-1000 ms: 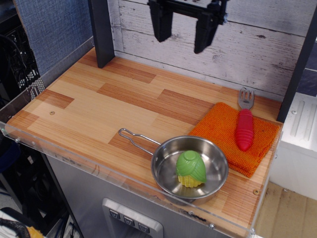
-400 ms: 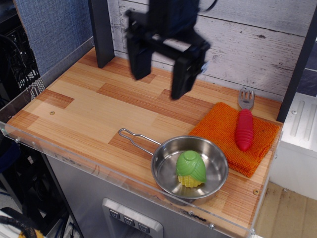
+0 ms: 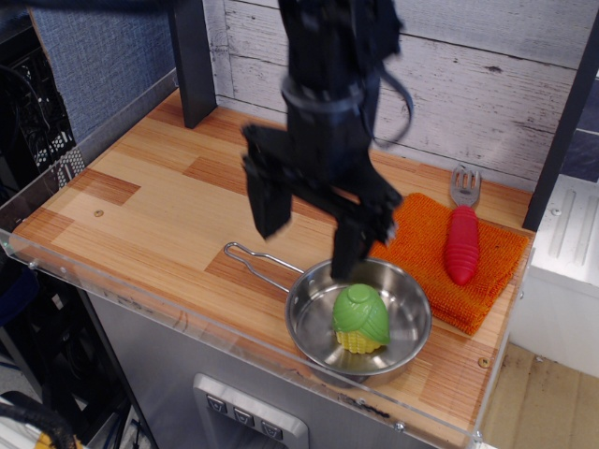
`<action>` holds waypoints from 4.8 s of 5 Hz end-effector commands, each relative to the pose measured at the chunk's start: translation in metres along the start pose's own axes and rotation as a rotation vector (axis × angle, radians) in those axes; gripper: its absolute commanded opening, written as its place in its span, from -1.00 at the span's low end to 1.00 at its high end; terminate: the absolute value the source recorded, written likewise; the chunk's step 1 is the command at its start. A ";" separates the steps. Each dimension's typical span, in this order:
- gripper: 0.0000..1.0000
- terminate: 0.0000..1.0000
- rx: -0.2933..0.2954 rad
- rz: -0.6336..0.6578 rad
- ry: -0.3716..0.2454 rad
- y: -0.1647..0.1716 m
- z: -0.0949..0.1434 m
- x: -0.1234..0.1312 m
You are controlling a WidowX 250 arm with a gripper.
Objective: Remove the fruit from the pot. fruit is left of pot
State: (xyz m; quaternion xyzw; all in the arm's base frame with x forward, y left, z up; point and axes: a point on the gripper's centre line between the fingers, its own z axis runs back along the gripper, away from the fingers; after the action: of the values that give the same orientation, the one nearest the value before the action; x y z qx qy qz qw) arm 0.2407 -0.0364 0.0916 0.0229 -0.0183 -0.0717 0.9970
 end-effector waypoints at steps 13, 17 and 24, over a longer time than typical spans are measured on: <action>-1.00 -1.00 -0.054 -0.049 -0.106 -0.011 0.024 0.039; -1.00 -1.00 -0.013 0.142 0.003 0.135 0.031 0.084; 1.00 -1.00 -0.088 0.094 -0.013 0.121 -0.026 0.091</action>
State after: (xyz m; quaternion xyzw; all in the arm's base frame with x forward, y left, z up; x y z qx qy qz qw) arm 0.3429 0.0686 0.0590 -0.0294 0.0033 -0.0240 0.9993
